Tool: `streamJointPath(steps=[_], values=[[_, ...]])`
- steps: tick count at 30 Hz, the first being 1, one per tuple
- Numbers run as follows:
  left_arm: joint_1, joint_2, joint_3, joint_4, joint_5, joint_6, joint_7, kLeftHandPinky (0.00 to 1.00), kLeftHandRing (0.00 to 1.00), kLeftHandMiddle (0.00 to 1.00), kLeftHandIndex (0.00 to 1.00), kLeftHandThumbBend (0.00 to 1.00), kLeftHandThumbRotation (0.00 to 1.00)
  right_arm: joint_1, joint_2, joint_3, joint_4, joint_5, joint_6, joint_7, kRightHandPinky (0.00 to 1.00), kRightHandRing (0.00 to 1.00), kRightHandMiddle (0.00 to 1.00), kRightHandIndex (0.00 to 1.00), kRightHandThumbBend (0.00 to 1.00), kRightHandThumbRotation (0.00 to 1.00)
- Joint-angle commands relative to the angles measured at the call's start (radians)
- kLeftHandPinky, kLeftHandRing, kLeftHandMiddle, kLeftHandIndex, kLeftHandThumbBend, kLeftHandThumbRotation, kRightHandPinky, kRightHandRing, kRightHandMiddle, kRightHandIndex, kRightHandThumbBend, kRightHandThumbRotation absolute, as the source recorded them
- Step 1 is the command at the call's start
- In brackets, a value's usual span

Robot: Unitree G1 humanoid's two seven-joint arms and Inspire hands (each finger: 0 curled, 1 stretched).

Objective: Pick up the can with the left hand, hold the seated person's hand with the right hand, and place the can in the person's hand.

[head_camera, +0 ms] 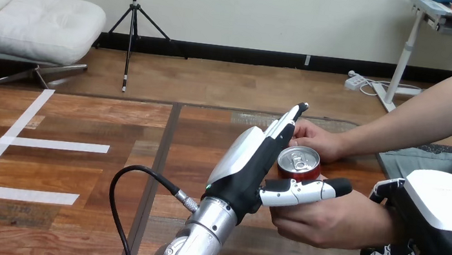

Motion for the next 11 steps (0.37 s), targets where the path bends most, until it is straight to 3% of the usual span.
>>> streamJointPath(steps=[1,9,11], values=[[-0.017,-0.008,-0.015,-0.026,0.015,-0.003,0.004,1.0,1.0,1.0,1.0,1.0,0.68,-0.024,0.013,-0.016,0.006,0.017,-0.005,-0.007,0.3,0.4,0.49,0.53,0.71,0.0],[-0.017,-0.007,-0.015,-0.028,0.016,-0.003,0.003,1.0,1.0,1.0,1.0,1.0,0.68,-0.026,0.006,-0.008,0.003,-0.008,0.004,-0.001,0.26,0.36,0.46,0.57,0.78,0.0],[-0.017,-0.007,-0.015,-0.028,0.017,-0.003,0.004,1.0,1.0,1.0,1.0,1.0,0.68,-0.026,0.005,-0.006,-0.001,-0.014,0.014,0.01,0.28,0.4,0.49,0.6,0.81,0.0]])
